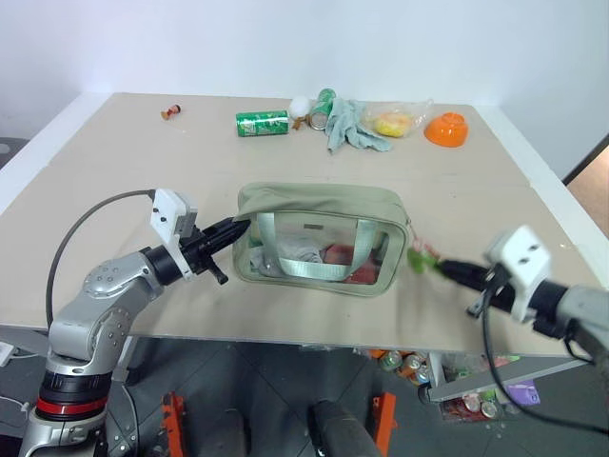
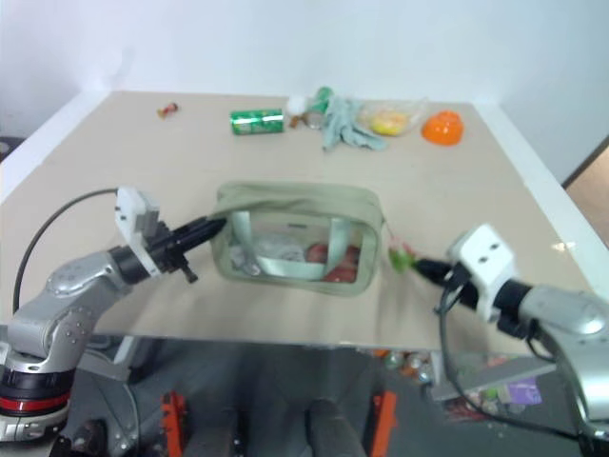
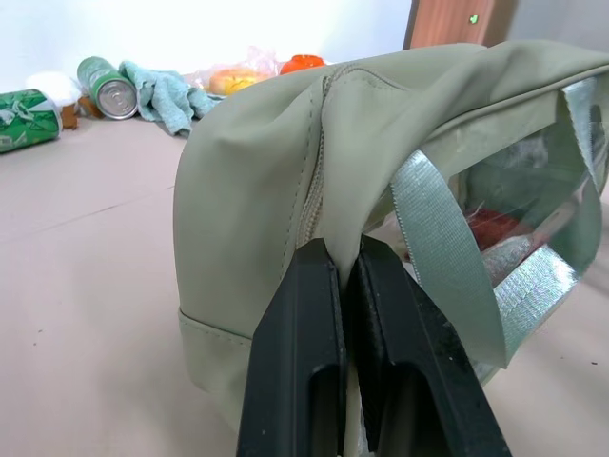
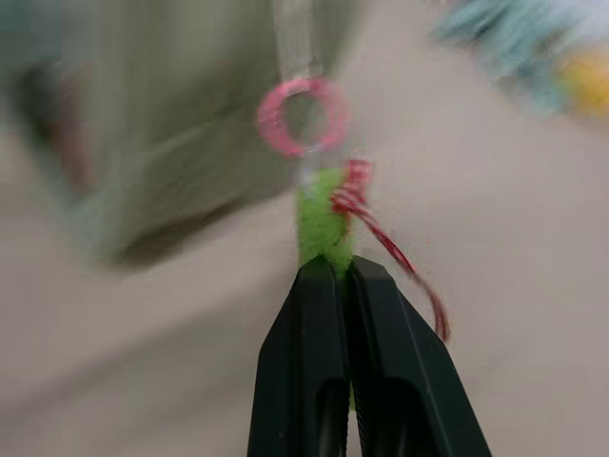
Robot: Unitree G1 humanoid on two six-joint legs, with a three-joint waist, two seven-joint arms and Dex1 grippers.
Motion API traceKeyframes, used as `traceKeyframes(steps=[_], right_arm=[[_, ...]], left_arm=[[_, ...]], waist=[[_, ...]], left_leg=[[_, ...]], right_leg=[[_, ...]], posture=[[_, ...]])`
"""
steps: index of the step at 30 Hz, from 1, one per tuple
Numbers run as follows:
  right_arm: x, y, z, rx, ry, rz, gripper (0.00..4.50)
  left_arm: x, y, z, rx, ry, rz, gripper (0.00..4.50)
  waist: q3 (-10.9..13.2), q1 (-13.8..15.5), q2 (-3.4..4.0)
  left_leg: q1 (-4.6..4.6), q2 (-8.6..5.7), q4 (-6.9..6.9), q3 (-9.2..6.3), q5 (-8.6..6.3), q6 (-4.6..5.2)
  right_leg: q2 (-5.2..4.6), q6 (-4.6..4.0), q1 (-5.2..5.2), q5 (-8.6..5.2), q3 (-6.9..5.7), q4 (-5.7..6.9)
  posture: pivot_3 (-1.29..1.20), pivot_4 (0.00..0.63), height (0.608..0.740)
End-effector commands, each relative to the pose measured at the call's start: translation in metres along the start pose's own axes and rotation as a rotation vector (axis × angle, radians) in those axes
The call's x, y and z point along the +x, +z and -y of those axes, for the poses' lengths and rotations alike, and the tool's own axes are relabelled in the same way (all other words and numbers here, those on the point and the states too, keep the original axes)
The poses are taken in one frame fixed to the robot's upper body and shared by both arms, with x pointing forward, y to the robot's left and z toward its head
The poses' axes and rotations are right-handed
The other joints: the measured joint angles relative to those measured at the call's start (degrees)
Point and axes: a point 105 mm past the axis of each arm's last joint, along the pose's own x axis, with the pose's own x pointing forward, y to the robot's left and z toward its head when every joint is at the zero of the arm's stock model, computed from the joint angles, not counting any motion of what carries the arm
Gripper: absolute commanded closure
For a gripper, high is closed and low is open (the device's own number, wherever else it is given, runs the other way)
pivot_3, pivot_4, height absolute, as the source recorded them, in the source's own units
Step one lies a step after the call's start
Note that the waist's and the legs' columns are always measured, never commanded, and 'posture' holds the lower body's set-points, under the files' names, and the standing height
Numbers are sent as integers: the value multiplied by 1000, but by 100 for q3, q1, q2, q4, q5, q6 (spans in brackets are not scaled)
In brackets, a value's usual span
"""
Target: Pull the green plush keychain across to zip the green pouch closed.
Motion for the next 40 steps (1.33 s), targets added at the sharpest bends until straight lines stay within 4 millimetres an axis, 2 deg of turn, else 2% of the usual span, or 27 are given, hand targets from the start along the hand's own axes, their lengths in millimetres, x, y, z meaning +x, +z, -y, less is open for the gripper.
traceKeyframes(steps=[1,6,9,13,14,15,16,17,18,19,22,26,28,30,35,38,40], right_arm=[[3,2,-8,-18,2,2,4460],[20,-5,-21,-24,39,8,4460],[26,-5,-18,-73,22,20,4460],[32,9,-7,23,-23,112,4460],[31,12,-5,24,-17,123,4011],[30,18,-3,37,-6,147,3878],[29,25,-4,68,26,179,3505],[26,33,-6,94,62,216,3377],[20,44,-8,141,100,270,2822],[14,51,-9,169,125,302,2583],[5,53,-8,206,137,303,1476],[-8,41,18,184,-4,265,153],[-12,25,30,151,-77,202,153],[-12,18,38,125,-139,180,153],[-7,1,51,65,-271,101,153],[2,5,52,116,-323,169,153],[11,13,45,146,-294,231,153]], left_arm=[[-2,3,-5,12,37,4,4500],[0,3,-1,6,35,9,4500],[1,4,-1,6,35,9,4500],[0,7,0,-44,40,33,4500],[-1,8,0,-54,38,35,4500],[-2,9,2,-56,28,31,4131],[-4,9,4,-50,11,22,3728],[-5,10,6,-48,-3,16,3619],[-9,14,6,-52,-17,21,3069],[-13,17,5,-53,-20,24,2826],[-24,24,-1,-105,-4,45,1735],[-45,27,-28,-56,130,48,412],[-52,29,-39,-33,188,55,412],[-55,26,-48,21,243,36,412],[-65,4,-69,177,365,-58,412],[-62,-8,-73,175,413,-64,412],[-57,-16,-70,172,389,-69,412]], waist=[[0,-28,-1],[0,-54,-5],[0,-55,-5],[1,-56,-6],[2,-55,-5],[2,-55,-5],[2,-55,-6],[2,-55,-6],[4,-56,-7],[7,-59,-8],[10,-57,-11],[10,-55,-12],[10,-55,-13],[11,-55,-14],[10,-64,-14],[9,-56,-15],[9,-56,-15]], left_leg=[[1,-1,2,0,1,-1],[5,-4,4,-1,2,-1],[4,-4,1,-2,2,-1],[2,-4,0,-3,1,-2],[1,-6,1,-3,2,-1],[1,-7,1,-4,1,-1],[0,-7,1,-5,1,-1],[0,-6,1,-5,2,-2],[-1,-6,0,-5,1,-1],[-3,-6,0,-6,1,-1],[-12,-3,-5,-17,0,0],[-12,-3,-11,-21,-1,1],[-13,-4,-11,-20,-2,0],[-13,-5,-10,-19,-2,0],[-11,-15,-11,-3,-1,0],[-18,-14,-12,-6,-1,0],[-23,-15,-12,-5,-1,0]], right_leg=[[0,0,2,0,1,0],[-2,0,9,0,2,-4],[-2,0,8,0,0,-4],[-2,1,9,0,1,-8],[-2,3,9,1,1,-8],[-3,3,9,1,1,-8],[-3,3,9,1,0,-8],[-2,3,9,1,0,-8],[-2,4,8,1,1,-9],[-2,4,7,1,0,-9],[0,23,2,9,-12,-9],[0,15,2,0,-18,-11],[-2,2,2,-8,-18,-15],[-5,-3,4,-11,-18,-21],[-18,7,5,-4,-4,-31],[-21,10,6,-1,-8,-42],[-23,18,6,4,-7,-47]], posture=[[0,150,740],[0,150,740],[0,150,740],[0,150,740],[0,150,740],[0,150,740],[0,150,740],[0,150,740],[0,150,740],[0,150,740],[0,150,740],[0,150,740],[0,150,740],[0,150,740],[0,150,740],[0,150,740],[0,150,740]])
